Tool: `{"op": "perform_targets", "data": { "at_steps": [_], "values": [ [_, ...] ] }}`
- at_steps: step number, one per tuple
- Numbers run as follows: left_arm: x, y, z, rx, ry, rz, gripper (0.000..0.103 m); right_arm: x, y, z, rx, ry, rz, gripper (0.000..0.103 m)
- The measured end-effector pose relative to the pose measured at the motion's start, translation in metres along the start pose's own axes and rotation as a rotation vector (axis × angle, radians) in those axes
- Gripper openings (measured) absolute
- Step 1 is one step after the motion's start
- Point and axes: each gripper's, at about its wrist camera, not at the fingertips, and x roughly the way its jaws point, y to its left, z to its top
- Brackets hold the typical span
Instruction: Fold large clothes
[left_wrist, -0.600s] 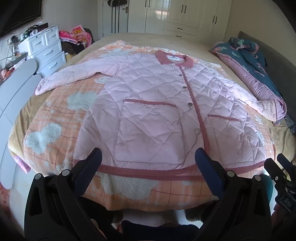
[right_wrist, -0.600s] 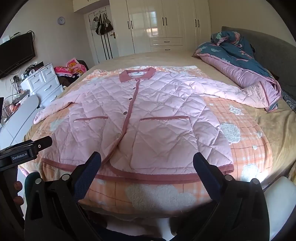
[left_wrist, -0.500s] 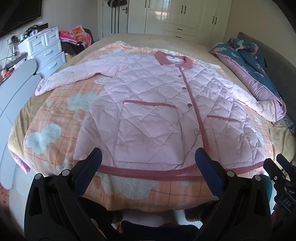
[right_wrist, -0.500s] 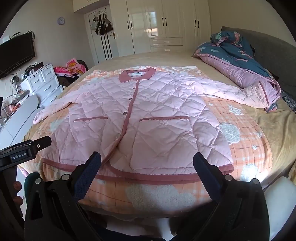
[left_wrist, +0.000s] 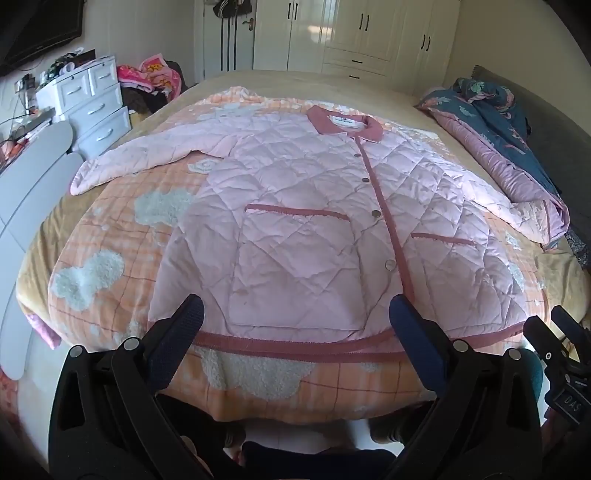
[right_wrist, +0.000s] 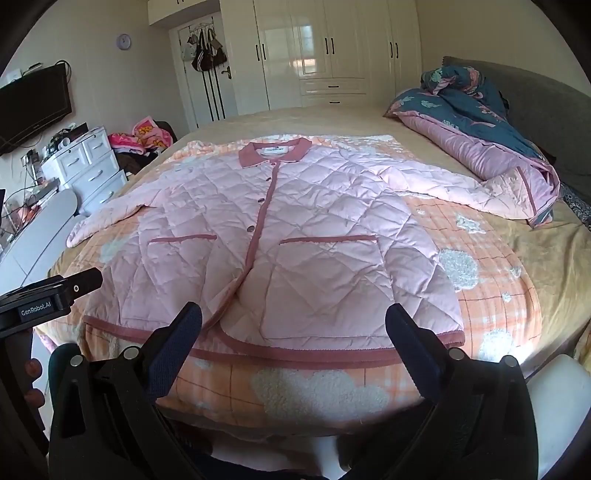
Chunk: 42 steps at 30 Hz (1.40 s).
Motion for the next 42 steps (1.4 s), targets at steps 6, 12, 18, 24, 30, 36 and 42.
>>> {"op": "perform_targets", "data": {
  "at_steps": [6,12,18,24,30,36,42],
  "values": [
    [-0.0022,0.0001,0.0000,0.001,-0.004,-0.001,0.094,-0.0016,0.0018,0.0024,-0.007,-0.004,-0.005,0.099],
    [-0.0019,0.0000,-0.0001,0.002,-0.005,0.001,0.094,-0.0038,0.0041,0.0027,-0.008,-0.004,-0.002,0.099],
    [-0.0021,0.0006,0.0000,0.001,-0.005,-0.001,0.094,-0.0034,0.0042,0.0009,-0.014,-0.005,0.004,0.099],
    [-0.0021,0.0006,0.0000,0.001,-0.002,-0.001,0.094,-0.0033,0.0036,0.0005,-0.013,-0.004,0.004,0.099],
    [-0.0026,0.0009,0.0007,0.001,-0.004,-0.002,0.094,-0.0036,0.0044,0.0010,-0.013,-0.006,0.003,0.099],
    [-0.0027,0.0008,0.0009,-0.001,-0.001,-0.006,0.094,-0.0041,0.0050,0.0009,-0.013,-0.005,0.003,0.099],
    [-0.0022,0.0001,0.0014,0.001,0.000,-0.005,0.094,-0.0036,0.0052,0.0008,-0.016,-0.004,0.003,0.099]
  ]
}}
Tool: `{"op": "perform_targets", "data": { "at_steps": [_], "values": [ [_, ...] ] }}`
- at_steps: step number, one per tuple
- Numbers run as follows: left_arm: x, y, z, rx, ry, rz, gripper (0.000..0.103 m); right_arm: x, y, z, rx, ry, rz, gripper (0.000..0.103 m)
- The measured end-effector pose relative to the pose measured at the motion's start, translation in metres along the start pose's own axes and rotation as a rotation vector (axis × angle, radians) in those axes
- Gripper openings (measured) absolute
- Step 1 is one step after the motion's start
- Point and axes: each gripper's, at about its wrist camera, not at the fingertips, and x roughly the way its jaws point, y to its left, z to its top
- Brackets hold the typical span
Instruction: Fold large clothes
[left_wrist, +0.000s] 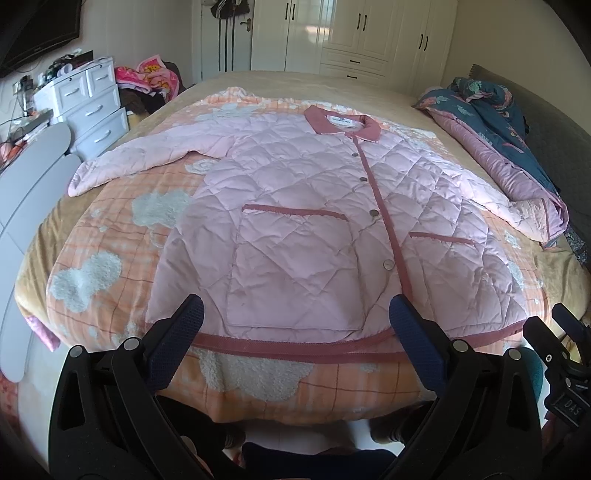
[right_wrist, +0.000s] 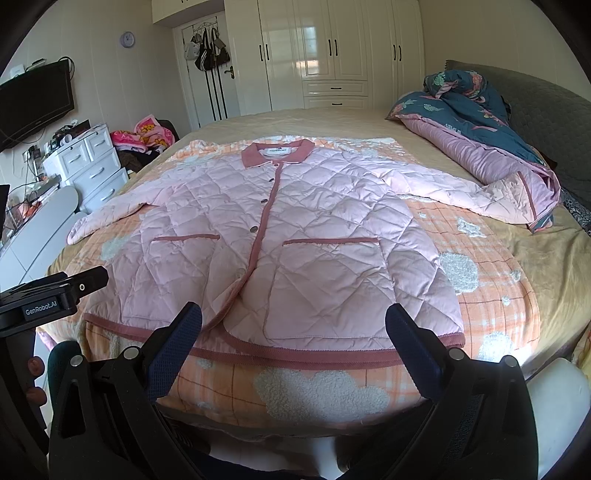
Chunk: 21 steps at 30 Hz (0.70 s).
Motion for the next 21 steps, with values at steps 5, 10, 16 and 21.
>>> {"op": "perform_targets", "data": {
  "at_steps": [5,10,16,21],
  "values": [
    [0.000,0.000,0.000,0.000,-0.001,-0.001,0.094,0.000,0.000,0.001,-0.004,0.004,0.003,0.099],
    [0.001,0.000,0.002,0.001,0.004,0.013,0.094,0.004,0.001,0.002,-0.003,0.017,0.007,0.099],
    [0.011,-0.008,0.010,0.001,0.007,-0.007,0.094,0.011,0.001,0.011,-0.013,0.032,0.001,0.099],
    [0.014,-0.016,0.024,0.014,-0.003,-0.023,0.094,0.017,-0.006,0.026,-0.010,0.039,-0.001,0.099]
  ]
}}
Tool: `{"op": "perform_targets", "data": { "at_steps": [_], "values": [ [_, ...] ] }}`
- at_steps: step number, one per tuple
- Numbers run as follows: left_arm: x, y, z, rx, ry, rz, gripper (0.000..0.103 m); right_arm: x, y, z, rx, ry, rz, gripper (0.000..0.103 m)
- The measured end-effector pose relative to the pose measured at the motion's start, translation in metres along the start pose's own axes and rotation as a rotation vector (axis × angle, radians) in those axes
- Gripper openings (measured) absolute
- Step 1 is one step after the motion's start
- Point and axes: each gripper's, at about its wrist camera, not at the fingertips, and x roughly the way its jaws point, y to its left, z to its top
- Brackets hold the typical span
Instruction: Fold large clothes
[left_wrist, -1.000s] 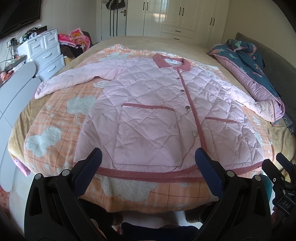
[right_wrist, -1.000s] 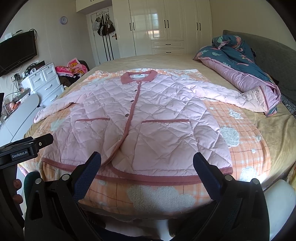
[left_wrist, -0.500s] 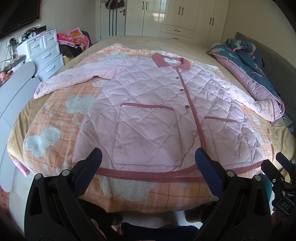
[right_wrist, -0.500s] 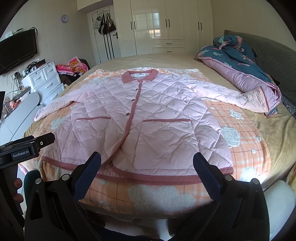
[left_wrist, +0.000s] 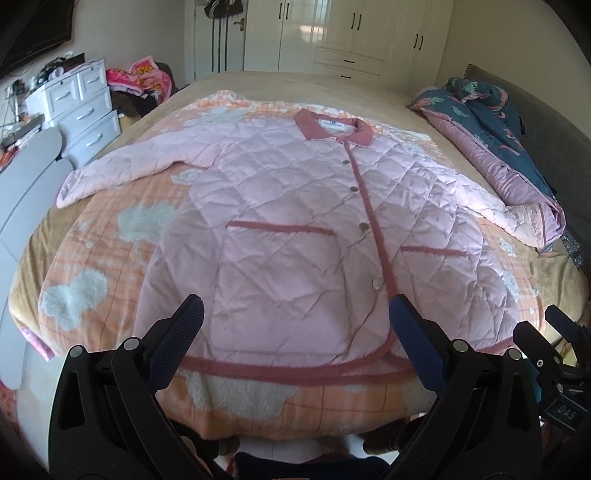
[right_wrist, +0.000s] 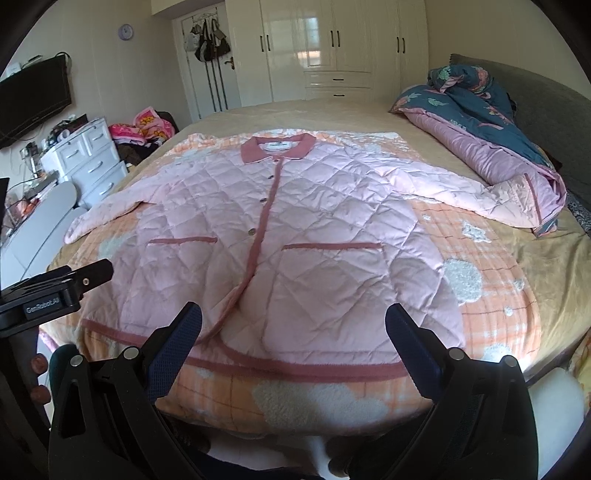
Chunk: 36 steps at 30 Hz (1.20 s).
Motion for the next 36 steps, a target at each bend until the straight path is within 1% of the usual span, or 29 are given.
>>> {"op": "perform_targets", "data": {
  "at_steps": [5,10,13,21,27,30,33,36],
  "values": [
    [0.007,-0.008,0.020,0.003,-0.003,-0.005,0.094,0.008,-0.009,0.023,0.006,-0.003,-0.008,0.099],
    [0.013,-0.018,0.041,0.006,-0.008,-0.004,0.094,0.020,-0.022,0.061,0.038,-0.020,0.018,0.099],
    [0.019,-0.025,0.056,0.001,-0.008,-0.006,0.094,0.028,-0.029,0.083,0.047,-0.030,0.017,0.099],
    [0.040,-0.046,0.105,-0.012,-0.016,-0.007,0.094,0.054,-0.045,0.139,0.079,-0.063,0.056,0.099],
    [0.060,-0.061,0.144,-0.024,-0.009,-0.007,0.094,0.069,-0.060,0.180,0.119,-0.095,0.062,0.099],
    [0.071,-0.068,0.161,-0.026,-0.019,0.000,0.094,0.079,-0.074,0.202,0.160,-0.114,0.067,0.099],
    [0.083,-0.078,0.176,-0.023,-0.010,0.007,0.094,0.088,-0.089,0.220,0.193,-0.129,0.060,0.099],
    [0.093,-0.092,0.190,-0.018,0.002,-0.008,0.094,0.101,-0.110,0.237,0.235,-0.138,0.022,0.099]
  ]
}}
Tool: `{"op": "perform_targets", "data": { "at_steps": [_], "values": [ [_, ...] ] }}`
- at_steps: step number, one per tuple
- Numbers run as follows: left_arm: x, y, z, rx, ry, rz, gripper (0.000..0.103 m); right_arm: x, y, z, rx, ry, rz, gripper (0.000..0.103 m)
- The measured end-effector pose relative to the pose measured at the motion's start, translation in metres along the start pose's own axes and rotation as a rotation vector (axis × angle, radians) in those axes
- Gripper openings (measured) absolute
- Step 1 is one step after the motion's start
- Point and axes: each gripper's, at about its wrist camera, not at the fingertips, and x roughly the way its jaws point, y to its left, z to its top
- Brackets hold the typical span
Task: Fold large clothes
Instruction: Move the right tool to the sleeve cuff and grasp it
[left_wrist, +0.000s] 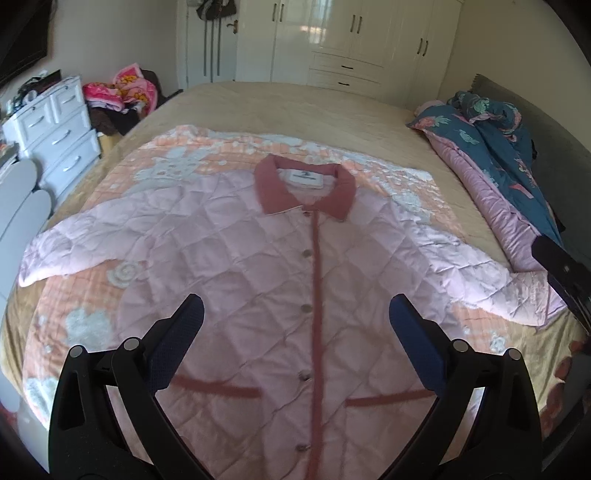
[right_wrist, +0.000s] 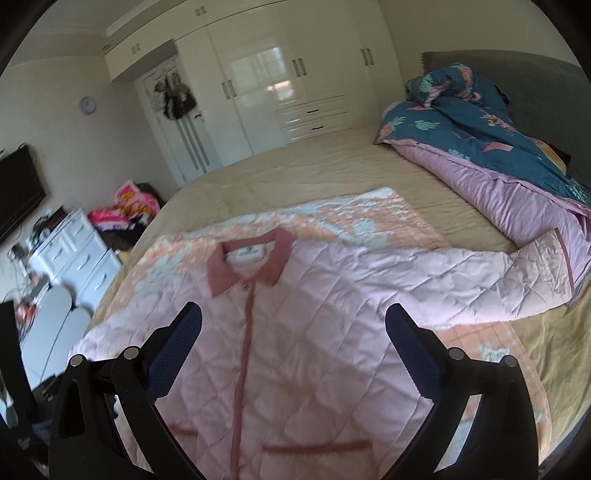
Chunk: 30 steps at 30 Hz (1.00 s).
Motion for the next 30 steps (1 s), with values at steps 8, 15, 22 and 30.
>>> {"op": "perform_targets", "data": {
  "at_steps": [8,15,22,30],
  "values": [
    [0.028,-0.048,0.024,0.040,0.014,-0.026,0.094,0.035,-0.064,0.021,0.089,0.002,-0.115,0.099],
    [0.054,-0.082,0.033,0.049,0.038,-0.019,0.094,0.052,-0.137,0.024,0.211,0.007,-0.231,0.099],
    [0.079,-0.118,0.044,0.059,0.054,0.032,0.094,0.069,-0.194,0.019,0.265,0.013,-0.337,0.099],
    [0.115,-0.154,0.050,0.108,0.081,0.034,0.094,0.088,-0.253,-0.004,0.365,0.040,-0.460,0.099]
  ]
}}
